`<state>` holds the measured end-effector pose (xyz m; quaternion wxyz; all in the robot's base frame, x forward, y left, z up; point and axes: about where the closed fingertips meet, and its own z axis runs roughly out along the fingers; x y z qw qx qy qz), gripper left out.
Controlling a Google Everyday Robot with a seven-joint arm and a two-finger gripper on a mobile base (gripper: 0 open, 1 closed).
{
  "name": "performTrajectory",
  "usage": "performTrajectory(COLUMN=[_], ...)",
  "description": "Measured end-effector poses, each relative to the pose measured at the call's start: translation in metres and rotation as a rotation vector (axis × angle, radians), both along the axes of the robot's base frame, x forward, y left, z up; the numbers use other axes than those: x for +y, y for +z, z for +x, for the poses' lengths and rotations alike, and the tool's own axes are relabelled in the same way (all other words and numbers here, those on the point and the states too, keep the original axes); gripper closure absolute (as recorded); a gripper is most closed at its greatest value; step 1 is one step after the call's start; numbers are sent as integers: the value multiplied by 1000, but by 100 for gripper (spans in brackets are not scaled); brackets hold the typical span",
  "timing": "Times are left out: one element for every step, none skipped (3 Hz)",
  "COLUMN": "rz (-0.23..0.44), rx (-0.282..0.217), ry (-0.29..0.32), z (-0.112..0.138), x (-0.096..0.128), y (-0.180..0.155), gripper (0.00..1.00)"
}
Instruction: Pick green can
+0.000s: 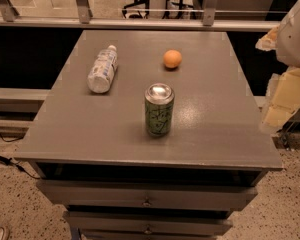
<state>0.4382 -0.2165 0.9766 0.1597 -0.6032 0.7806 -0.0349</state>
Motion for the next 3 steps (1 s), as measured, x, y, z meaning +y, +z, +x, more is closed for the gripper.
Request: performTrajectory(rz=[0,16,94], rx=[0,-8,-7], ry=[0,6,24], z=[0,2,9], x=[0,4,24], y=[0,0,-16], gripper=[0,0,0])
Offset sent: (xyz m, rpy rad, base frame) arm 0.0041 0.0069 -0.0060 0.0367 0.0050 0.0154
